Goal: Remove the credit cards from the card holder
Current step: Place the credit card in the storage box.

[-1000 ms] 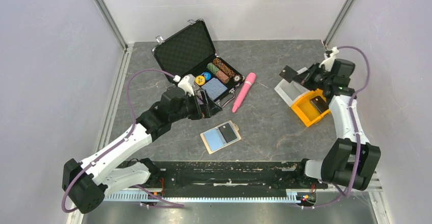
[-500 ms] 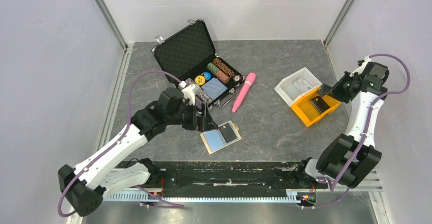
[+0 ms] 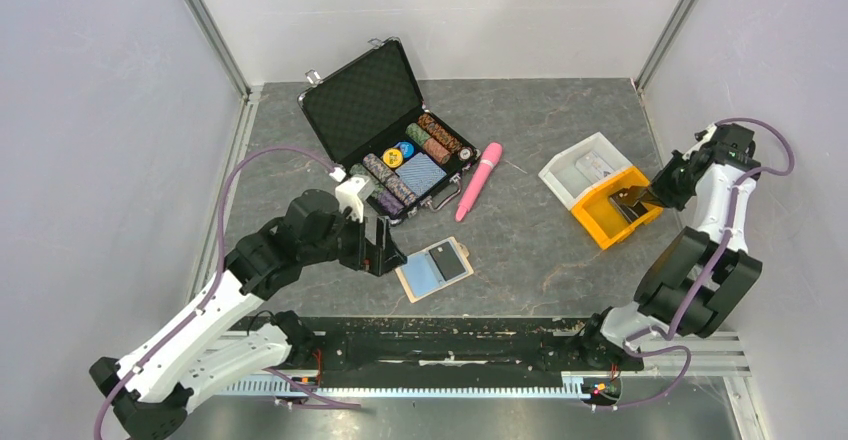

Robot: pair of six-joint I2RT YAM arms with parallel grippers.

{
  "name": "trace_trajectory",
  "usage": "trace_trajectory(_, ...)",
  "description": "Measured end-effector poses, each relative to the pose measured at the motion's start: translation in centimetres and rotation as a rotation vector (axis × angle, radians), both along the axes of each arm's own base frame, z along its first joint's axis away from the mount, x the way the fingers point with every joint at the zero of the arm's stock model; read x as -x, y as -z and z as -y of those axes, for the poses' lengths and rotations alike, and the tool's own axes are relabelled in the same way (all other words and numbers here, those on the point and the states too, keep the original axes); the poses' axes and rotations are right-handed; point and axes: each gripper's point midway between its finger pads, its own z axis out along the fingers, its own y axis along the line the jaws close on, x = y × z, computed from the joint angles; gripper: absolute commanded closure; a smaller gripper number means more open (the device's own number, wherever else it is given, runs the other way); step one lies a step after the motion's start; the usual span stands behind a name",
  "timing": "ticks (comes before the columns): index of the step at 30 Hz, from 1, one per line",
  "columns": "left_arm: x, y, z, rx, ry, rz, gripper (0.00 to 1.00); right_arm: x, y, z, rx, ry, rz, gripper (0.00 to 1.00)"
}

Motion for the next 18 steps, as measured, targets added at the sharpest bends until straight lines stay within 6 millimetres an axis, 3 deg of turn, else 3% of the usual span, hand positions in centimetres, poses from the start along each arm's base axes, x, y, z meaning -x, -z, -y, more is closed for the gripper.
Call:
trace_trajectory(5,-0.6,0.4,-1.4,-0.048,-0.066,0.025,0.0,-0.7,1.1,0.6,-0.016,0.003,-0.032,1.0)
trace_trajectory(18,-1.5,0.0,-2.9,-0.074,-0.145,0.083,0.0,-2.6,2.8,1.2,-0.008,-0.012,-0.035,1.0)
